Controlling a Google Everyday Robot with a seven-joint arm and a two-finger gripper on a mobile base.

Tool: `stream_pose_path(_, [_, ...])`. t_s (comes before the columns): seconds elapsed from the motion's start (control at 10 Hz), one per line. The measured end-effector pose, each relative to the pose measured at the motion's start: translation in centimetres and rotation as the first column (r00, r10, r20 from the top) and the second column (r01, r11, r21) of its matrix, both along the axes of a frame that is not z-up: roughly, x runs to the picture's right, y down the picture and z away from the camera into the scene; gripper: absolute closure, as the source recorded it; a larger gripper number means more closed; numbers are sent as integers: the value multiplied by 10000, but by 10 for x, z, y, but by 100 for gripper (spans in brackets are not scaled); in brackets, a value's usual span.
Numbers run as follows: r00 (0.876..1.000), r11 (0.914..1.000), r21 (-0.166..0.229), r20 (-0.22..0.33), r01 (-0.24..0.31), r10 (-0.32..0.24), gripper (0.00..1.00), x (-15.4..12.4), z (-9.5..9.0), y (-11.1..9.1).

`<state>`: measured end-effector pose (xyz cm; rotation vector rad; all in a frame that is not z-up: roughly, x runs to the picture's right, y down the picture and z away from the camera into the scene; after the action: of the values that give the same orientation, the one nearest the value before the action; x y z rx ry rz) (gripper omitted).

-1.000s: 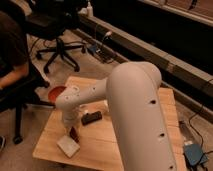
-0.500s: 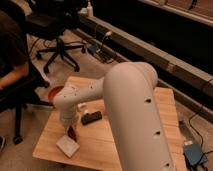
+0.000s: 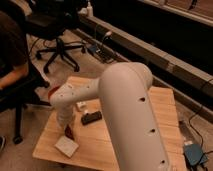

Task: Drag the pepper across the table

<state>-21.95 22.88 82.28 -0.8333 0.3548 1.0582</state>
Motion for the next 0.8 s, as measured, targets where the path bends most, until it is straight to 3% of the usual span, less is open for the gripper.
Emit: stream_pose_path(0.8, [9963, 9990, 17, 727, 449, -449, 91, -36, -6, 0])
